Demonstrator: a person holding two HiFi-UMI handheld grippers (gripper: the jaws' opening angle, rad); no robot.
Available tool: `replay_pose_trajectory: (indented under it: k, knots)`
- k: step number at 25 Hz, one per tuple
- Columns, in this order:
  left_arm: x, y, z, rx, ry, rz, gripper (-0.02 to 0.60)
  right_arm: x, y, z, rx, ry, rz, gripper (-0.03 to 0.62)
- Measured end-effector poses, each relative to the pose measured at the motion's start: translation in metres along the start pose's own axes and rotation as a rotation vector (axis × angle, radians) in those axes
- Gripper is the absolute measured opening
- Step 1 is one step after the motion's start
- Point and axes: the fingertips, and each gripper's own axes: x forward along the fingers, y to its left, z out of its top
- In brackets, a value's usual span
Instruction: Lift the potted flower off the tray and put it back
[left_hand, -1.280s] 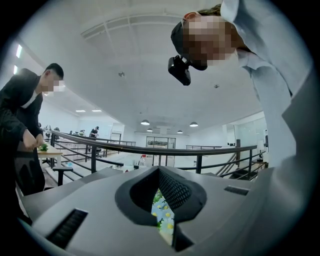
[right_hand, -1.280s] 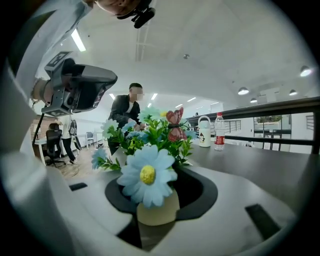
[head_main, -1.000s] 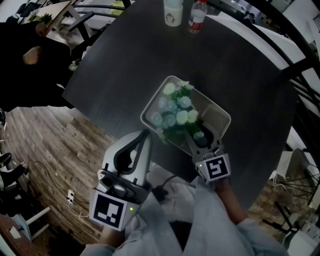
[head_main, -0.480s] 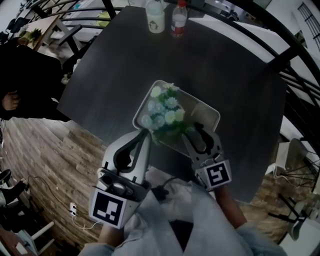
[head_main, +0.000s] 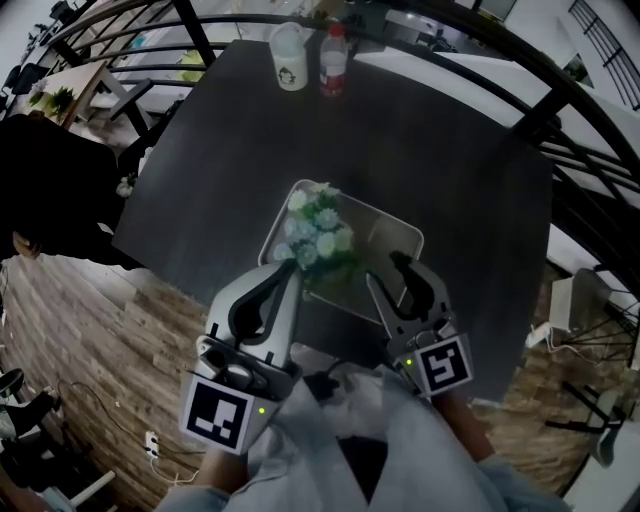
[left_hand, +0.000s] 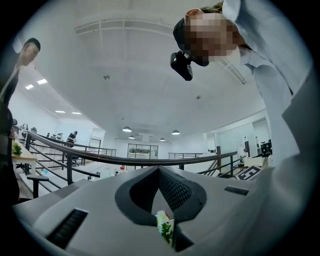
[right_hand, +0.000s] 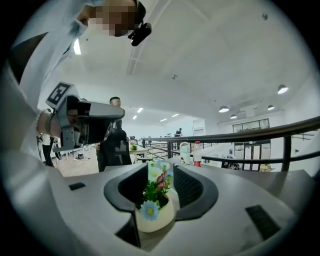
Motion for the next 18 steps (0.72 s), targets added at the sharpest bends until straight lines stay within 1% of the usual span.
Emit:
replay_pose_trajectory:
  k: [2,6,10,14,15,18]
  knots:
    - [0.002,-0.002,0.004,0.005,-0.01,-0.011,0.002,-0.003,-0.001,0.012,0.007,-0.025,-0.014,0.138]
    - [0.004,-0.004,0.011,0.013,-0.028,-0.027,0.002,-0.01,-0.003,0.03,0.023,-0.052,-0.04,0.111]
    - [0.003,-0.008,0.016,0.023,-0.041,-0.041,0.002,-0.019,-0.003,0.051,0.023,-0.103,-0.061,0.054]
    - [0.003,-0.011,0.023,0.031,-0.056,-0.051,0.002,-0.024,-0.005,0.069,0.053,-0.146,-0.08,0.025]
    - [0.003,-0.011,0.024,0.032,-0.059,-0.053,0.002,-0.025,-0.005,0.071,0.05,-0.152,-0.083,0.006]
    - [0.002,-0.01,0.028,0.036,-0.066,-0.057,0.002,-0.025,-0.004,0.076,0.012,-0.154,-0.085,0.003]
